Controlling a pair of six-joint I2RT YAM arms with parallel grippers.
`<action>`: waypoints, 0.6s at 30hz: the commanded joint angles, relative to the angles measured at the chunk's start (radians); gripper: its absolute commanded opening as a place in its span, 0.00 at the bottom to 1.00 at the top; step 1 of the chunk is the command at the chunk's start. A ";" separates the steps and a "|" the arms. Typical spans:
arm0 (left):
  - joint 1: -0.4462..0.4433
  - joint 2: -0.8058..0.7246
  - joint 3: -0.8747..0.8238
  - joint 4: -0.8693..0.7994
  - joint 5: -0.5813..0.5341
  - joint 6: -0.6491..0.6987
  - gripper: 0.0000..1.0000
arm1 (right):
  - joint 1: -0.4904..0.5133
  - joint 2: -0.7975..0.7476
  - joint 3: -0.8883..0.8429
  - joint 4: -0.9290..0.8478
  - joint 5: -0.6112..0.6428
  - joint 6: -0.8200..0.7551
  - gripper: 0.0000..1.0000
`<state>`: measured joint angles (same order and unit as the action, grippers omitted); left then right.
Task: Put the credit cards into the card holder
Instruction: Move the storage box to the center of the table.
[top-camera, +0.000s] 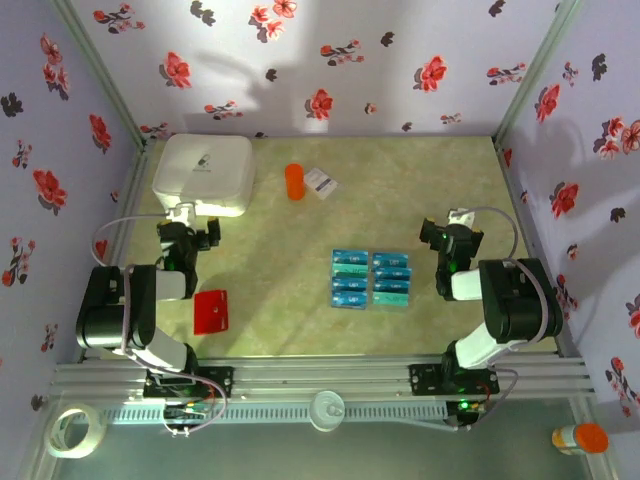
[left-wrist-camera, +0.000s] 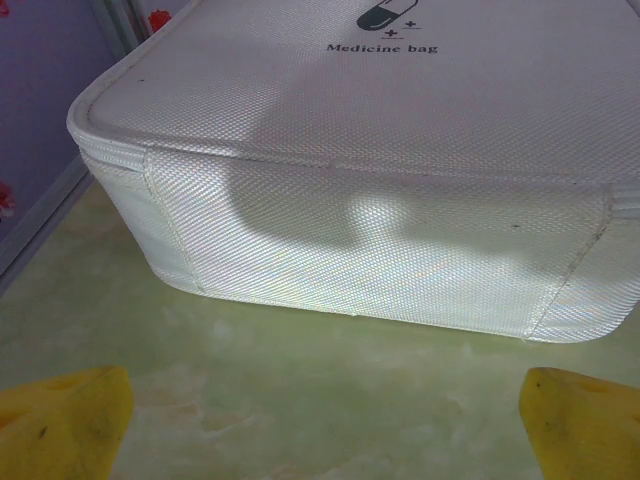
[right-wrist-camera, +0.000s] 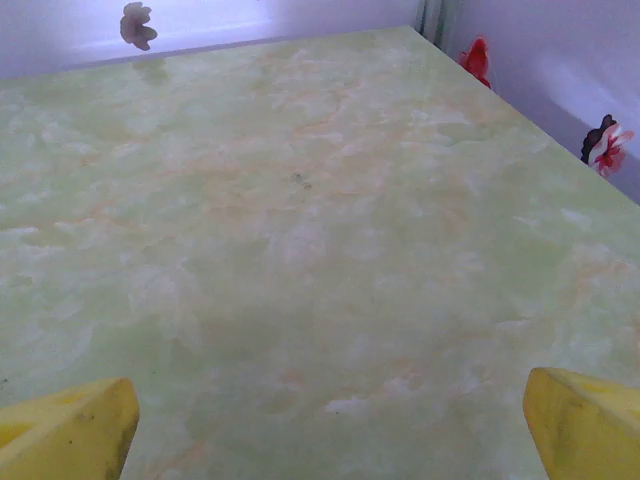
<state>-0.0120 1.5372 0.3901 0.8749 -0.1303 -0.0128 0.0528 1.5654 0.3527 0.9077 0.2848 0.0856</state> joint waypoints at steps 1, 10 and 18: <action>0.007 0.009 0.009 0.005 -0.015 -0.007 1.00 | 0.004 -0.008 0.022 0.003 -0.001 -0.007 0.99; 0.008 0.007 0.007 0.007 -0.015 -0.009 1.00 | 0.003 -0.008 0.023 0.001 -0.004 -0.007 0.99; 0.009 0.008 0.010 0.002 -0.014 -0.010 1.00 | -0.010 -0.008 0.029 -0.013 -0.033 -0.001 0.99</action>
<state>-0.0120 1.5372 0.3901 0.8749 -0.1303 -0.0158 0.0517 1.5654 0.3557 0.9028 0.2707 0.0856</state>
